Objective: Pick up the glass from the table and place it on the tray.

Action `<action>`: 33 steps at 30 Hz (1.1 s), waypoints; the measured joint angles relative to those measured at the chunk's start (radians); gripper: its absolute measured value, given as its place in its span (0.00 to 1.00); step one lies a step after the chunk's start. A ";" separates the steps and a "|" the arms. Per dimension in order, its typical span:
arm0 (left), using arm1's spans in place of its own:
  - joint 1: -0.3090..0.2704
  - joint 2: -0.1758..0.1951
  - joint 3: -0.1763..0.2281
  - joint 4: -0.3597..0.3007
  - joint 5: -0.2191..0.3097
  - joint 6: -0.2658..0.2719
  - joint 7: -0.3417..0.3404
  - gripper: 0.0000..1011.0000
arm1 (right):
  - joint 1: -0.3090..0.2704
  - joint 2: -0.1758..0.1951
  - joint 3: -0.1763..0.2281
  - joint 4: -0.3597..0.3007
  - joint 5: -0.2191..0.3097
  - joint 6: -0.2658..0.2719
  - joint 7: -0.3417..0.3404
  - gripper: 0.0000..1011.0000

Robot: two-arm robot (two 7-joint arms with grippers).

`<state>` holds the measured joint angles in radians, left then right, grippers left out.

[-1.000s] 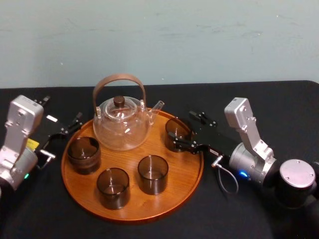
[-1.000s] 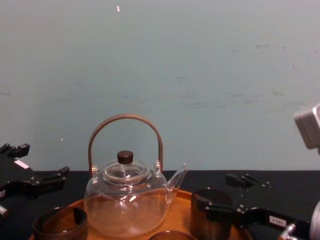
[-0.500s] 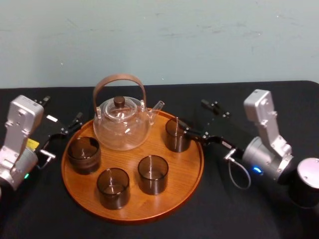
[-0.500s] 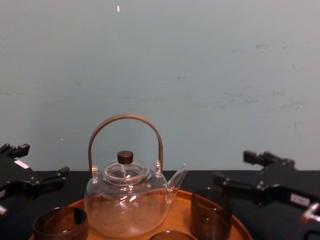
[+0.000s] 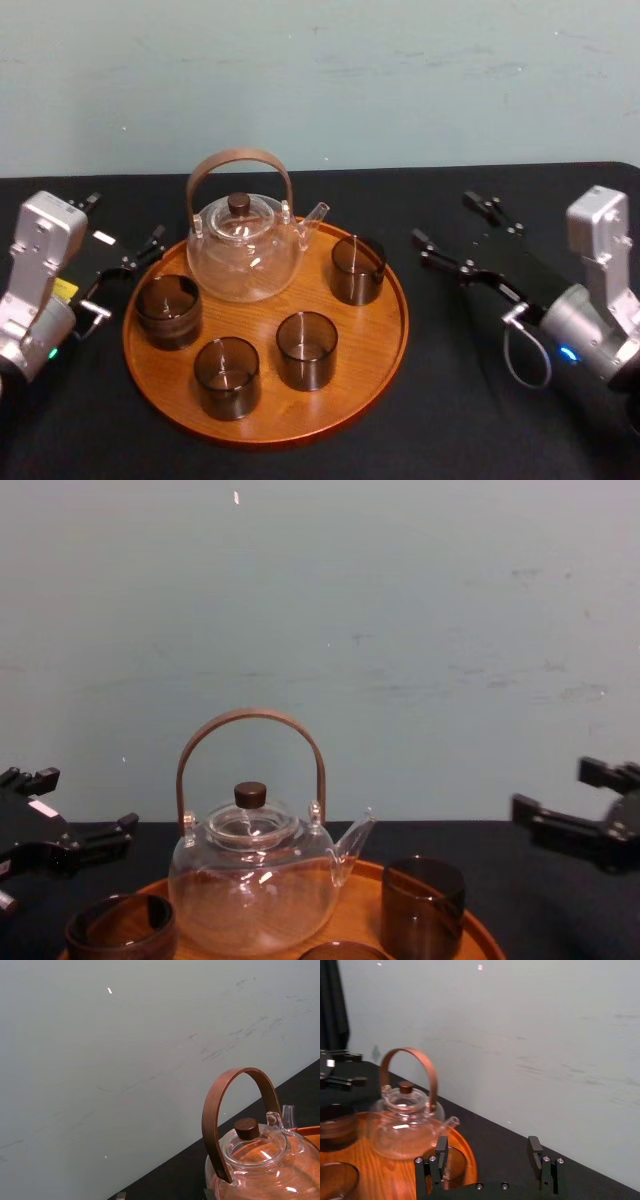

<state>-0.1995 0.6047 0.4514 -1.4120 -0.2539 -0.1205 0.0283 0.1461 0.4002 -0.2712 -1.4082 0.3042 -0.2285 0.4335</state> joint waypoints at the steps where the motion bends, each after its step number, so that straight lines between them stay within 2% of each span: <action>1: 0.000 0.000 0.000 0.000 0.000 0.000 0.000 0.99 | -0.012 0.003 0.012 -0.003 0.000 -0.006 -0.007 0.99; 3: 0.000 0.000 0.000 0.000 0.000 0.000 0.000 0.99 | -0.024 0.005 0.024 -0.004 0.000 -0.011 -0.016 0.99; 4: 0.000 0.000 0.000 0.000 0.000 0.000 0.000 0.99 | -0.071 -0.004 0.074 0.003 -0.052 -0.038 -0.078 0.99; 6: 0.000 0.000 0.000 0.000 0.000 0.000 0.000 0.99 | -0.074 -0.012 0.082 0.015 -0.069 -0.042 -0.089 0.99; 16: 0.000 0.000 0.000 0.000 0.000 0.000 0.000 0.99 | -0.064 -0.030 0.095 0.059 -0.099 -0.042 -0.085 0.99; 33: 0.000 0.000 0.000 0.000 0.000 0.000 0.000 0.99 | -0.052 -0.045 0.083 0.061 -0.117 -0.036 -0.055 0.99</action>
<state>-0.1996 0.6047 0.4514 -1.4120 -0.2539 -0.1205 0.0283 0.0940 0.3552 -0.1883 -1.3470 0.1875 -0.2649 0.3780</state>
